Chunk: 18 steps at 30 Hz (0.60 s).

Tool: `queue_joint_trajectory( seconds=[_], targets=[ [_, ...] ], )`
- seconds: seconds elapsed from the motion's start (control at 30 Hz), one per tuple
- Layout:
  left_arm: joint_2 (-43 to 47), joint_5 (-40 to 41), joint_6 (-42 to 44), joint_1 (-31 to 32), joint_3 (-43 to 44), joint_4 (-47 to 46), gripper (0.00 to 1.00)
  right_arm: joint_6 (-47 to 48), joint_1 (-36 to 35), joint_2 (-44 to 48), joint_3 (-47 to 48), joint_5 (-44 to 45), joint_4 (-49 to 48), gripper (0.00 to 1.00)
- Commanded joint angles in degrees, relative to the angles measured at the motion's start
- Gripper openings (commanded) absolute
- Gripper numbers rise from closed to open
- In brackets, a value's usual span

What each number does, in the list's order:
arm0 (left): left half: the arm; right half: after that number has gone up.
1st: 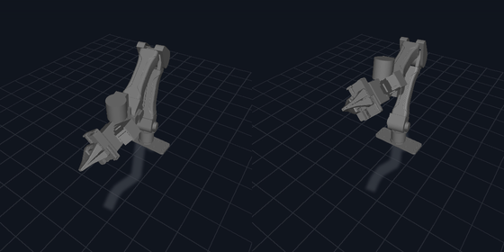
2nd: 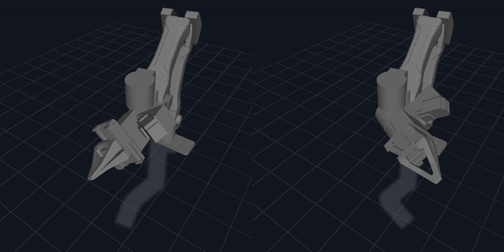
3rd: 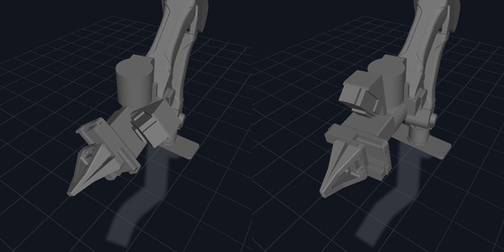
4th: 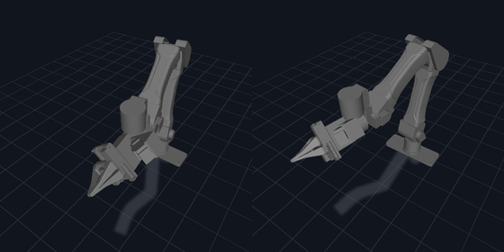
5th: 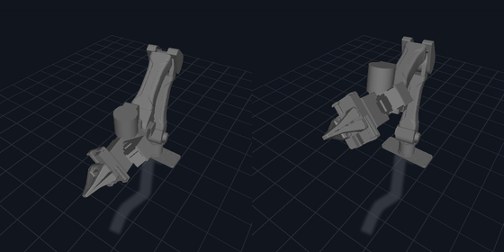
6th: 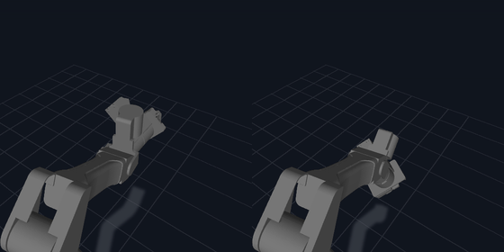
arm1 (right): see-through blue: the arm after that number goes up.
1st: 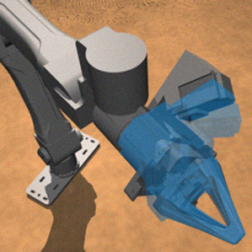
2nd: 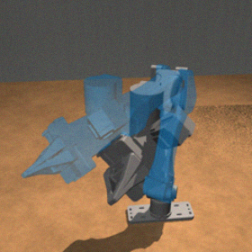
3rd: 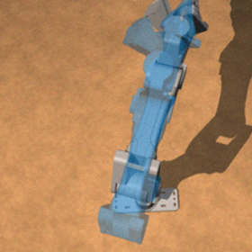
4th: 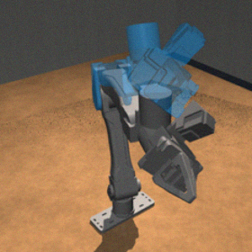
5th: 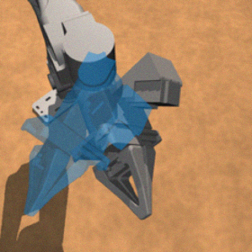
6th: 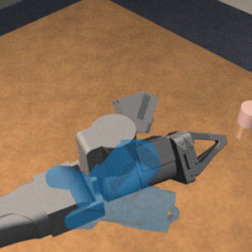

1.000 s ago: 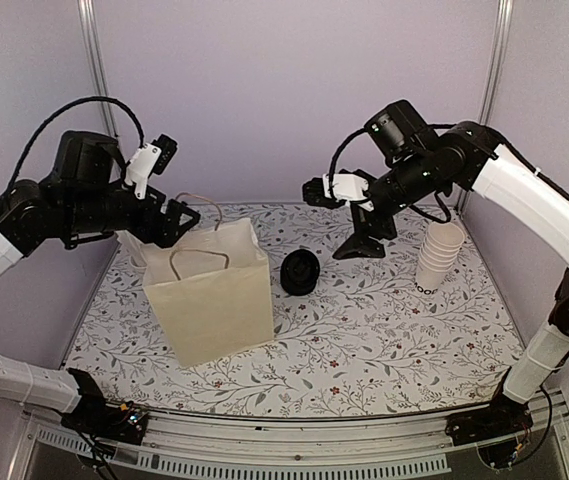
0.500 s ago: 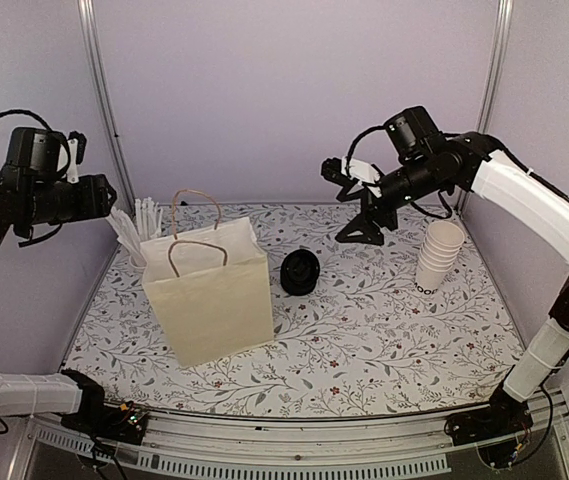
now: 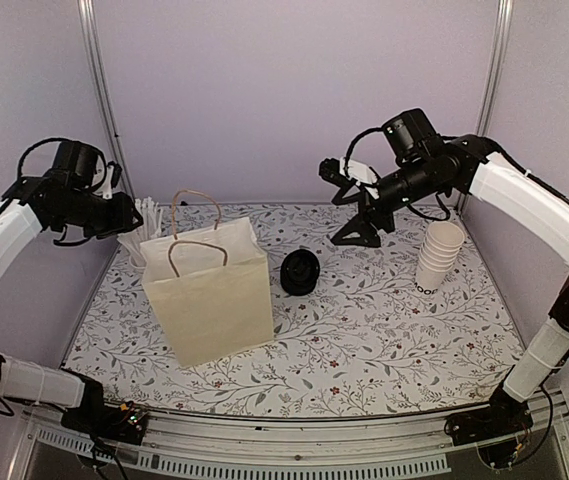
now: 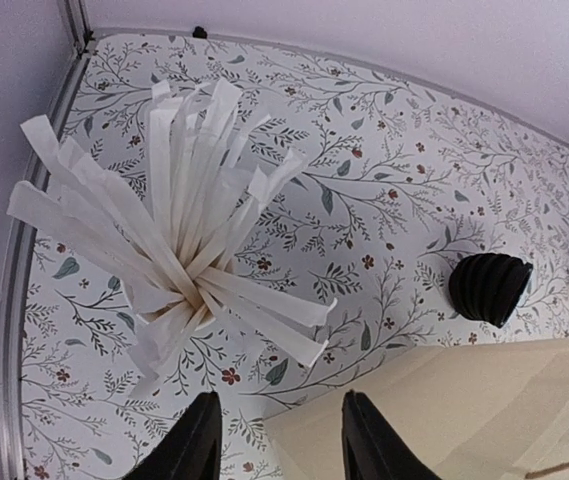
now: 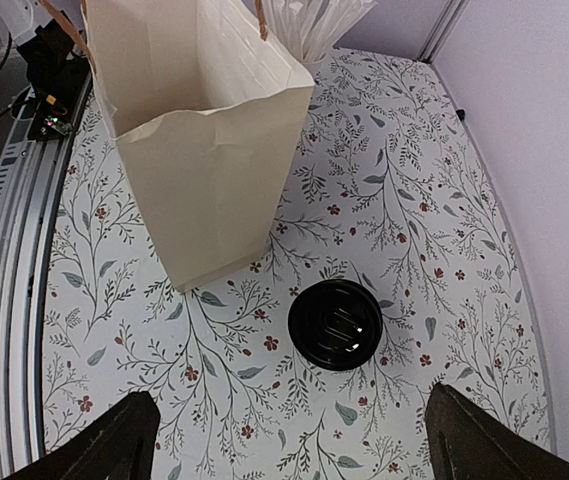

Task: Pack the takeout coffee

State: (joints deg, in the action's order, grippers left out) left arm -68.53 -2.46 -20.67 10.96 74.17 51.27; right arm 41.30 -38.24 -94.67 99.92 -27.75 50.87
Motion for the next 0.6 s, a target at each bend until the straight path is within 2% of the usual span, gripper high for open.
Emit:
queue_joint_trajectory(
  seconds=[0.0, 0.1, 0.57],
  targets=[
    [-2.84, 0.66, -0.70, -0.30, 1.03, -1.14, 0.39, -0.78, -0.17, -0.18, -0.95, -0.73, -0.86, 0.96],
    [-4.16, 4.75, -0.05, 1.94, 2.13, -0.32, 0.38, -0.69, -0.17, -0.33, -0.63, -0.60, -0.73, 0.96],
    [-8.58, 14.18, 0.95, 6.24, 3.96, -0.20, 0.36, -0.61, -0.17, -1.56, 1.28, -0.77, 0.52, 0.96]
  ],
)
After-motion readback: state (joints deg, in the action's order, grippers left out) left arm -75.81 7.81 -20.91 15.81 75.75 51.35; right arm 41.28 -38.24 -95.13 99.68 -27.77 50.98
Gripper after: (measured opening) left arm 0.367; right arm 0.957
